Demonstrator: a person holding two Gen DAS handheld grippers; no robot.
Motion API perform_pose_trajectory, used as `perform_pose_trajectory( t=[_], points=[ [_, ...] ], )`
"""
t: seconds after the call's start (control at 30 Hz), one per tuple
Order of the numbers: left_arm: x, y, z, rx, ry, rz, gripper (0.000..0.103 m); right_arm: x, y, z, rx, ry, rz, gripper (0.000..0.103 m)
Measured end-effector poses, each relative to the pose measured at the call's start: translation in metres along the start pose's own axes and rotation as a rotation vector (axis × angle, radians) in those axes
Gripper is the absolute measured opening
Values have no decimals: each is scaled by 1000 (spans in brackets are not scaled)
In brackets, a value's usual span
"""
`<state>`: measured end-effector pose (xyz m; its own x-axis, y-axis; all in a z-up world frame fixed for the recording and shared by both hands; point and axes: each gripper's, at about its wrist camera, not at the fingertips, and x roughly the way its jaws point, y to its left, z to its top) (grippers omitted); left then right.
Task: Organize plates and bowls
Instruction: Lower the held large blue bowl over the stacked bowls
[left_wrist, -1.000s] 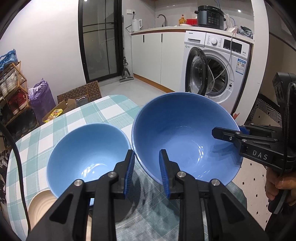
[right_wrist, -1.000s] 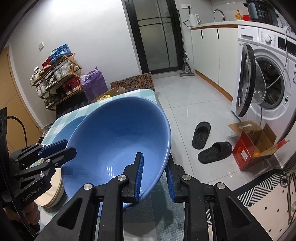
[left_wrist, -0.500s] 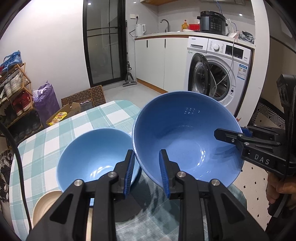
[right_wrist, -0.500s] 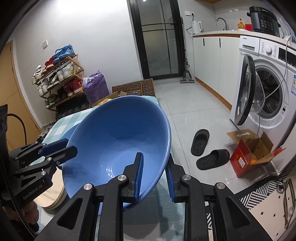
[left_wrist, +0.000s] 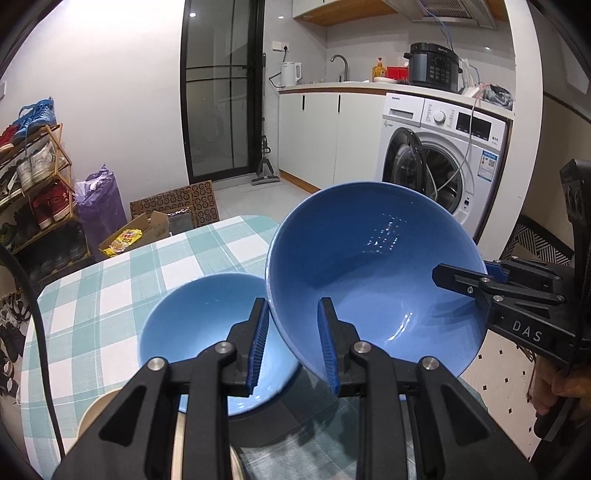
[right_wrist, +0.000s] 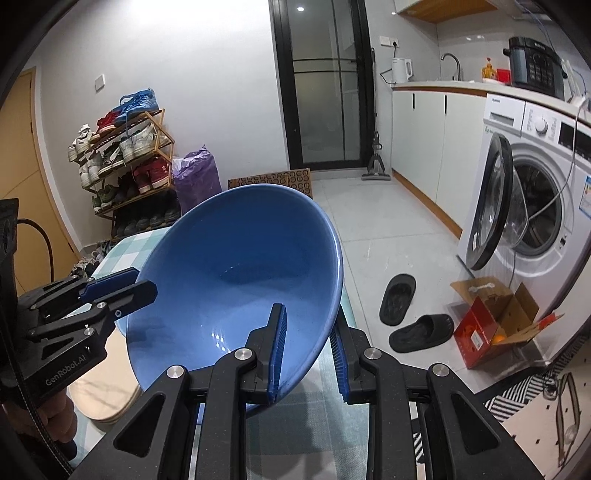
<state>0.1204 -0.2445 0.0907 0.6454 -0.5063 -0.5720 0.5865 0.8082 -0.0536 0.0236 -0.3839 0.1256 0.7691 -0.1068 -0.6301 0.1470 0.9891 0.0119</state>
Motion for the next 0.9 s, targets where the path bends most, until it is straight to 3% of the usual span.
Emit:
perform_pose_trajectory(
  t=[0.9],
  points=[
    [-30,80,5,-108,-54,101,25,26,91,43,-119,7,67,23]
  ],
)
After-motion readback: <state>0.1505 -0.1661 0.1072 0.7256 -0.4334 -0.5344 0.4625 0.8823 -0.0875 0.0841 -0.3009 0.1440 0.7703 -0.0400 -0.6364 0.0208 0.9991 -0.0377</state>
